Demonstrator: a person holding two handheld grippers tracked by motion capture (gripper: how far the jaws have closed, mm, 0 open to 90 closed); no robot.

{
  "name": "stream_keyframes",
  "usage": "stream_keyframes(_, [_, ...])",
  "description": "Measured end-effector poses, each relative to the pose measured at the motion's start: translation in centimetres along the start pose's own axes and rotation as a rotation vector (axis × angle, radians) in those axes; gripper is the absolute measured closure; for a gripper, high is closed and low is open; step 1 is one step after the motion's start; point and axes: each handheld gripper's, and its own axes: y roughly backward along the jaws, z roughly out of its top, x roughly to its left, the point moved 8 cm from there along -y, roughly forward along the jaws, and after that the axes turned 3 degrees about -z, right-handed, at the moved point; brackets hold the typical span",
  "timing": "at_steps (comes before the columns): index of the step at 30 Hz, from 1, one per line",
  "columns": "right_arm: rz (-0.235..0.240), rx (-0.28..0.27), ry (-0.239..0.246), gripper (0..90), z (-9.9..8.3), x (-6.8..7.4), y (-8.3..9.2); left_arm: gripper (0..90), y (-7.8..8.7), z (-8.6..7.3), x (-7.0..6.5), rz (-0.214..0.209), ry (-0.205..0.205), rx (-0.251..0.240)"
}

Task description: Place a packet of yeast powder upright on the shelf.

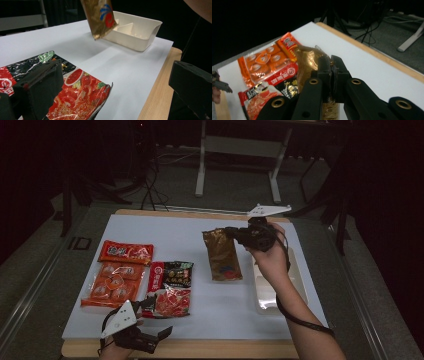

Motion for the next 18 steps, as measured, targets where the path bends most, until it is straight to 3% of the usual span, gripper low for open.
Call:
stream_keyframes(14, [-0.083,-0.064,-0.038,87.3,2.0,-4.7,4.1,0.1,-0.1,-0.1,0.0,-0.001,0.006,0.002])
stream_keyframes(18, [-0.138,-0.084,-0.043,87.3,2.7,-7.4,6.0,0.1,-0.2,-0.1,0.0,-0.001,0.007,0.003])
